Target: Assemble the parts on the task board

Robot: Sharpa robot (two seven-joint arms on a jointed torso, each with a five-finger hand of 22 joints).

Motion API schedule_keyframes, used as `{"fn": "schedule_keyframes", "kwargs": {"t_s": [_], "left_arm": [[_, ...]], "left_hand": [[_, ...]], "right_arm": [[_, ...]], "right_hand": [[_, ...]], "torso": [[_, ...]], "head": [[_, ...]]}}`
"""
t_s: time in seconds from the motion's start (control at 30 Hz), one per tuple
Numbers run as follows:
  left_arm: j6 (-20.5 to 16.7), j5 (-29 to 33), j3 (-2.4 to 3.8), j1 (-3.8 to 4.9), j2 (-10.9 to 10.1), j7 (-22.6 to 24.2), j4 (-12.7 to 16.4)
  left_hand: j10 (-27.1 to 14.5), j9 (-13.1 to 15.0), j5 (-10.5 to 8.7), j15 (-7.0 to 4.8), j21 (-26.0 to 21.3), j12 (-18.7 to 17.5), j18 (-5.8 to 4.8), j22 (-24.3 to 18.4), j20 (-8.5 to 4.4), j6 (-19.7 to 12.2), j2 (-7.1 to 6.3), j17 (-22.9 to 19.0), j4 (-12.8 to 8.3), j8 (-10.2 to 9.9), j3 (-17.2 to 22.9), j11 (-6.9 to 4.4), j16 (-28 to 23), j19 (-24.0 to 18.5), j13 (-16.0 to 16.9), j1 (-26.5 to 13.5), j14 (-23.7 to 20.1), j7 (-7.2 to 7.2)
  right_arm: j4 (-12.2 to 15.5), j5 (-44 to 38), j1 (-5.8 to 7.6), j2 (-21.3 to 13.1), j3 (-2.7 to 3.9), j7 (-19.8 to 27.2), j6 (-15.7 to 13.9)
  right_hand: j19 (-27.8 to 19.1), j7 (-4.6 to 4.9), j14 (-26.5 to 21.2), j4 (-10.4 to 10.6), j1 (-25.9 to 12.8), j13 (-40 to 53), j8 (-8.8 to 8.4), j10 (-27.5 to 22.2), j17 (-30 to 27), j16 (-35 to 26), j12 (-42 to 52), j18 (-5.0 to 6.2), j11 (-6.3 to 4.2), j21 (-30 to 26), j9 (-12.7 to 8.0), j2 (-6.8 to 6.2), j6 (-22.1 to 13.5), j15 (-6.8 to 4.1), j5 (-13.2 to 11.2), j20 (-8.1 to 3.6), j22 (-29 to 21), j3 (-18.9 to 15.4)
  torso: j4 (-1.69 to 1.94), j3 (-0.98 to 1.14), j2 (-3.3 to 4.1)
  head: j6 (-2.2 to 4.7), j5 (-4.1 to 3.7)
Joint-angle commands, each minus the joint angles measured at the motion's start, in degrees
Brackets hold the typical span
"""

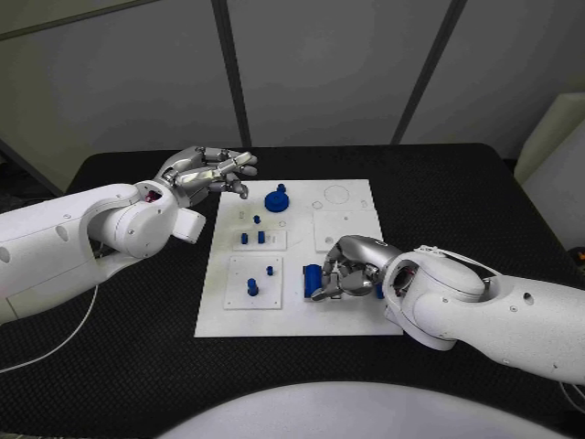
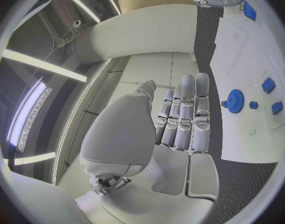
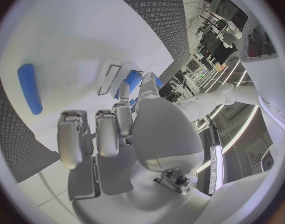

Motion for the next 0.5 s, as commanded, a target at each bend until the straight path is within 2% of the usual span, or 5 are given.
{"fn": "schedule_keyframes", "kwargs": {"t_s": [0.03, 0.13, 0.3, 0.33, 0.5], "left_arm": [[0.4, 0.1, 0.03, 0.07, 0.0, 0.0, 0.0], [0.4, 0.1, 0.03, 0.06, 0.0, 0.0, 0.0], [0.4, 0.1, 0.03, 0.06, -0.1, 0.1, -0.1], [0.4, 0.1, 0.02, 0.05, -0.1, 0.1, -0.1], [0.4, 0.1, -0.10, 0.00, 0.0, 0.1, -0.3]], "left_hand": [[-0.4, 0.0, 0.03, 0.00, -0.4, 0.4, -0.68, -0.1, 0.27, -0.5, 0.64, -0.1, 0.0, 0.3, -0.3, 0.10, 0.0, 0.1, 0.1, 0.1, -0.3, -0.06], [-0.4, 0.0, 0.03, 0.00, -0.4, 0.4, -0.68, -0.1, 0.27, -0.5, 0.64, -0.1, 0.0, 0.3, -0.3, 0.10, 0.0, 0.1, 0.1, 0.1, -0.3, -0.06], [-0.4, 0.0, 0.03, 0.00, -0.4, 0.4, -0.68, -0.1, 0.27, -0.5, 0.64, -0.1, 0.0, 0.3, -0.3, 0.10, 0.0, 0.1, 0.1, 0.1, -0.3, -0.06], [-0.4, 0.0, 0.03, 0.00, -0.4, 0.4, -0.68, -0.1, 0.27, -0.5, 0.64, -0.1, 0.0, 0.3, -0.3, 0.10, 0.0, 0.1, 0.1, 0.1, -0.3, -0.06], [-0.4, 0.0, 0.03, 0.00, -0.4, 0.4, -0.68, -0.1, 0.27, -0.5, 0.64, -0.1, 0.0, 0.3, -0.3, 0.10, 0.0, 0.1, 0.1, 0.1, -0.3, -0.06]], "right_arm": [[1.0, -1.2, 0.07, -0.8, 0.00, 0.6, -2.5], [2.2, 0.6, 0.07, -2.1, -0.01, 1.1, -4.0], [3.7, 3.6, 0.08, -4.3, -0.01, 1.8, -5.5], [4.1, 5.0, 0.08, -5.2, 0.01, 2.1, -6.0], [6.1, 11.2, 0.12, -11.2, 0.11, 2.9, -8.8]], "right_hand": [[4.4, 0.04, 3.8, 0.7, -1.3, -0.4, 0.31, 0.5, 2.8, 0.1, 0.0, -0.30, -0.07, -0.1, 0.1, -0.04, 0.3, -0.18, -0.2, -0.31, 13.5, -0.3], [3.5, 0.12, 3.5, 1.3, -1.7, -1.4, 0.14, -0.2, 1.5, -0.6, -1.3, -0.01, 0.00, -0.9, 0.1, 0.50, 0.0, -0.12, 0.2, -0.26, 12.7, -0.1], [3.1, 0.42, 3.3, 1.9, -1.5, -2.2, -0.53, -0.8, 0.8, -1.2, -2.6, 0.16, 0.23, -1.4, -0.1, 1.07, -0.9, 0.04, 3.2, -0.13, 12.2, 0.1], [2.7, 1.39, 3.3, 2.4, -0.9, -3.1, -2.77, -1.5, 0.3, -1.5, -3.9, 0.29, 0.96, -1.8, -1.0, 1.78, -3.4, 0.56, 7.1, 0.23, 11.8, 0.2], [1.8, 3.23, 3.1, 2.8, 0.6, -6.5, -7.25, -3.9, -0.7, -2.3, -8.6, 0.58, 2.47, -2.7, -3.1, 4.02, -6.7, 1.85, 8.9, 1.34, 11.0, 0.7]], "torso": [[-0.03, 0.06, 0.02], [-0.08, 0.16, 0.02], [-0.09, 0.11, 0.00], [-0.22, 0.05, -0.05], [-0.41, 0.15, -0.21]], "head": [[0.21, 0.05], [0.17, 0.09], [0.27, -0.01], [0.39, -0.14], [0.64, -0.57]]}}
